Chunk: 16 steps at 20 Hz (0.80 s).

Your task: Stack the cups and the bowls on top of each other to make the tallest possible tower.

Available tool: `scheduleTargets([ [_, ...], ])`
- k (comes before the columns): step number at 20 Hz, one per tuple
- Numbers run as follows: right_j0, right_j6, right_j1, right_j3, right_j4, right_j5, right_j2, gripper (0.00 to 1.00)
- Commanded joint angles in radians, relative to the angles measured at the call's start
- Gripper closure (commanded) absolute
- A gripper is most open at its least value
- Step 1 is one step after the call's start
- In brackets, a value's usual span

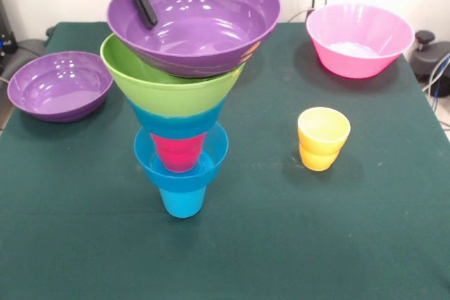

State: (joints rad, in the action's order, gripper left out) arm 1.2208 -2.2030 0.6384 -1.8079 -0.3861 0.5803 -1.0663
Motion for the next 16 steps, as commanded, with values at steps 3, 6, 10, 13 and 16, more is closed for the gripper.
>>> scheduleTargets([
  [3,-0.047,0.187,-0.019,0.039,-0.080,0.049,0.041,1.00],
  [6,-0.044,0.193,-0.026,0.043,-0.080,0.053,0.040,1.00],
  [10,-0.035,0.204,-0.029,0.043,-0.078,0.061,0.035,1.00],
  [13,-0.028,0.217,-0.035,0.048,-0.077,0.072,0.033,1.00],
  [16,-0.022,0.231,-0.039,0.062,-0.073,0.091,0.030,1.00],
])
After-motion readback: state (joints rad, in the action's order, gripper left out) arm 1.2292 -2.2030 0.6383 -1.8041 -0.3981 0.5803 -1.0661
